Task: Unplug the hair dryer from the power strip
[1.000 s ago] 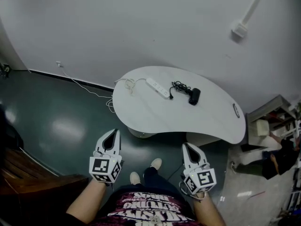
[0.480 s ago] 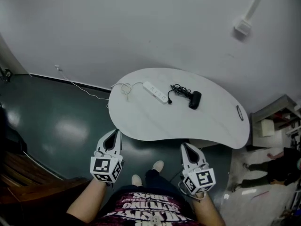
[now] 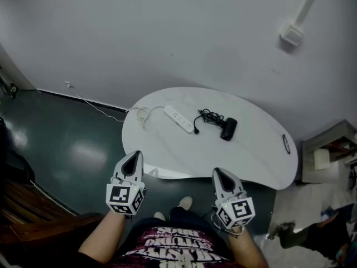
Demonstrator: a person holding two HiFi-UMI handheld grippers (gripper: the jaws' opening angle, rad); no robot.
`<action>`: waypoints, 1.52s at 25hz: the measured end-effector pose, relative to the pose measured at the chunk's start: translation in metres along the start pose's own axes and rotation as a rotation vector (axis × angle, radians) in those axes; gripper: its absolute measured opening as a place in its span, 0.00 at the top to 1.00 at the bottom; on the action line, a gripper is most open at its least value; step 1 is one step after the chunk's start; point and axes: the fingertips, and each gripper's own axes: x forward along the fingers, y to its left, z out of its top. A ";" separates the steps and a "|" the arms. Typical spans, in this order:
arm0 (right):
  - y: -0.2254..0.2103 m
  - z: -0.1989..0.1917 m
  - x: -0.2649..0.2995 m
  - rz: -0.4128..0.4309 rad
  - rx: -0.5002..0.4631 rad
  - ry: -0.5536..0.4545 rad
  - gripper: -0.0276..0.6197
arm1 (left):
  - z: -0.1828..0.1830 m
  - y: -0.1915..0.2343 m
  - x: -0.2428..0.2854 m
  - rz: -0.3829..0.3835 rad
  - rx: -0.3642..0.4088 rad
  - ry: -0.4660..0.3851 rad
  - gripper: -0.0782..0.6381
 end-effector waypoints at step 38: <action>-0.022 0.015 0.145 -0.092 -0.034 0.144 0.90 | 0.011 0.062 0.142 -0.173 0.000 0.058 0.87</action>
